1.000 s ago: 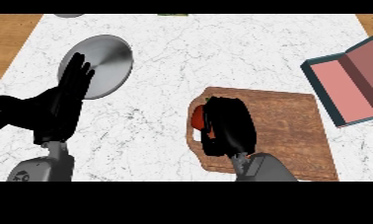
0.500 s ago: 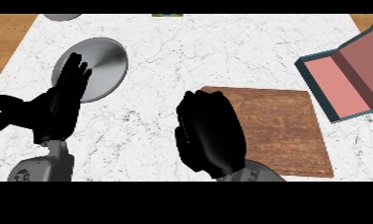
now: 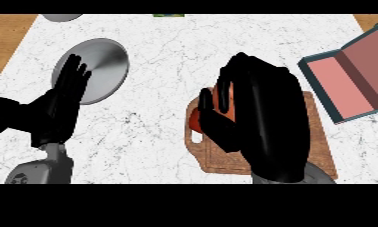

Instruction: Pick the sweet potato from the cutting board and place it in the cardboard box

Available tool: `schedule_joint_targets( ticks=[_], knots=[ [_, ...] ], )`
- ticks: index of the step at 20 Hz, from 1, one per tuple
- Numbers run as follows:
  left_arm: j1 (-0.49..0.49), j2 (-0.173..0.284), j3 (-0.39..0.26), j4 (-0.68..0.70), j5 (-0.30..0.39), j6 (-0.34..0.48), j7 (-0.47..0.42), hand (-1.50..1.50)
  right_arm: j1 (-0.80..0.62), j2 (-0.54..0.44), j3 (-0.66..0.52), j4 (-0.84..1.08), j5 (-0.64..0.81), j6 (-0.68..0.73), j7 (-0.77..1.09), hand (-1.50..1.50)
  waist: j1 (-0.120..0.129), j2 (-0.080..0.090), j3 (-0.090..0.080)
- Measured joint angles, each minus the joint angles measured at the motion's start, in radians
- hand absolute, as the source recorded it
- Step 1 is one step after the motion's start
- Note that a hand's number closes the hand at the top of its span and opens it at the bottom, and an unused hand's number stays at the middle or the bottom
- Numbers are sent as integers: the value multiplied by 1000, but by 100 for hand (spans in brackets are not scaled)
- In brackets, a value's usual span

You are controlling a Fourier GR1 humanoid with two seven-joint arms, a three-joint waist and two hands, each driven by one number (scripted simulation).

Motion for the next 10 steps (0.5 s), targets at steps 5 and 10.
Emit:
schedule_joint_targets(
  ticks=[5,10],
  knots=[
    [25,0,-1,-5,3,-13,-15,0,-25,-46,-171,-31,-33,44,-11,150,1,1,0],
    [20,16,15,-12,22,-30,-3,0,-42,-117,-349,31,-106,58,-83,150,3,3,0]
  ],
)
